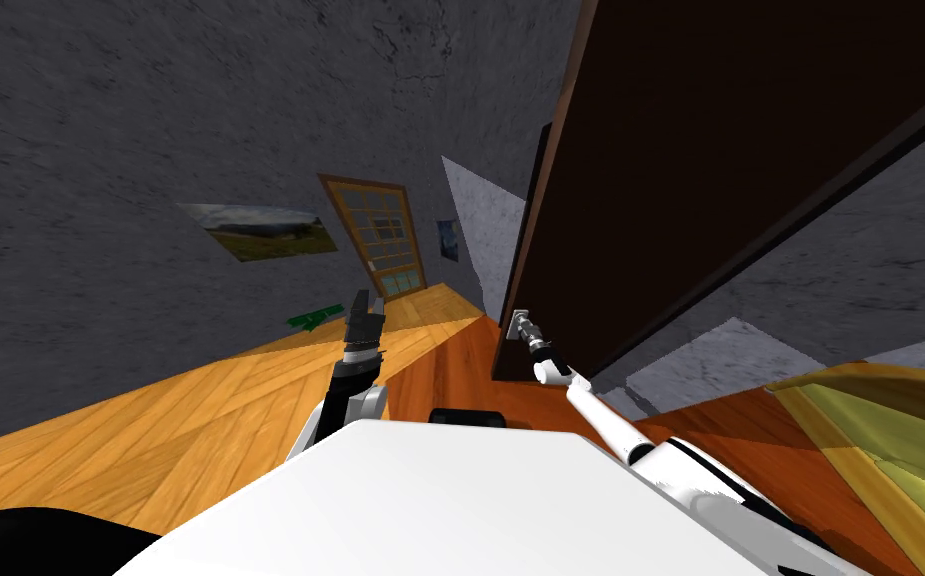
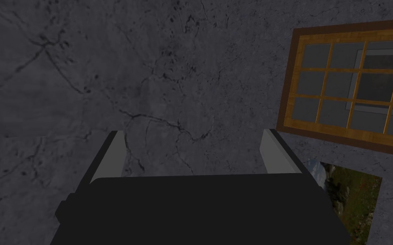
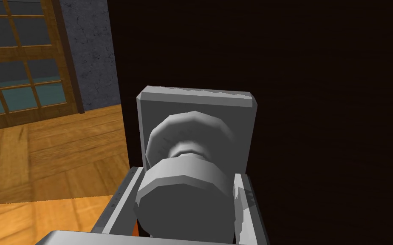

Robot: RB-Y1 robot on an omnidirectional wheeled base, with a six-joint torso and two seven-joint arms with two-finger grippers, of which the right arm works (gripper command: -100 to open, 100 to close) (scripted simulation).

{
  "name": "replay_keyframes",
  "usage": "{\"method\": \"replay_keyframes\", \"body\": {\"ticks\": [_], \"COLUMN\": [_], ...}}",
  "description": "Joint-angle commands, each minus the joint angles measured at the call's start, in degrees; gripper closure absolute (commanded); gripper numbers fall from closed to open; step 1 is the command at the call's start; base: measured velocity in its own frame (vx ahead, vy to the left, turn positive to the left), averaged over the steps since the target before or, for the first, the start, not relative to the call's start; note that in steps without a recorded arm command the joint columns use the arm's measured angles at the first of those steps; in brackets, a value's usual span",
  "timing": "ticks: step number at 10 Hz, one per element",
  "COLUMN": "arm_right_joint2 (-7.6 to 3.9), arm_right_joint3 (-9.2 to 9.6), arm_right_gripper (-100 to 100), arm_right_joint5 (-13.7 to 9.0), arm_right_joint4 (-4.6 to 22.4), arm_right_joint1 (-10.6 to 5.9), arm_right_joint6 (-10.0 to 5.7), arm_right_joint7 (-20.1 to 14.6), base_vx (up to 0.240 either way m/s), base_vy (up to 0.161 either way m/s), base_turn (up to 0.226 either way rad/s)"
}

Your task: Pull the door open

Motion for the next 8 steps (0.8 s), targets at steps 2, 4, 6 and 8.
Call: {"method": "replay_keyframes", "body": {"ticks": [2,4,6,8], "arm_right_joint2": [-1.41,-2.56,-4.08,-5.29], "arm_right_joint3": [1.76,3.11,4.91,6.34], "arm_right_gripper": [100,100,100,100], "arm_right_joint5": [0.3,0.4,0.7,0.8], "arm_right_joint4": [-1.2,-2.0,-3.1,-4.0], "arm_right_joint1": [0.54,0.92,1.42,1.83], "arm_right_joint6": [-0.84,-1.42,-2.18,-2.79], "arm_right_joint7": [-1.6,-2.7,-4.3,-5.5], "base_vx": [-0.182,-0.157,-0.180,-0.220], "base_vy": [-0.073,-0.086,-0.123,-0.111], "base_turn": [0.078,0.076,0.091,0.086]}}
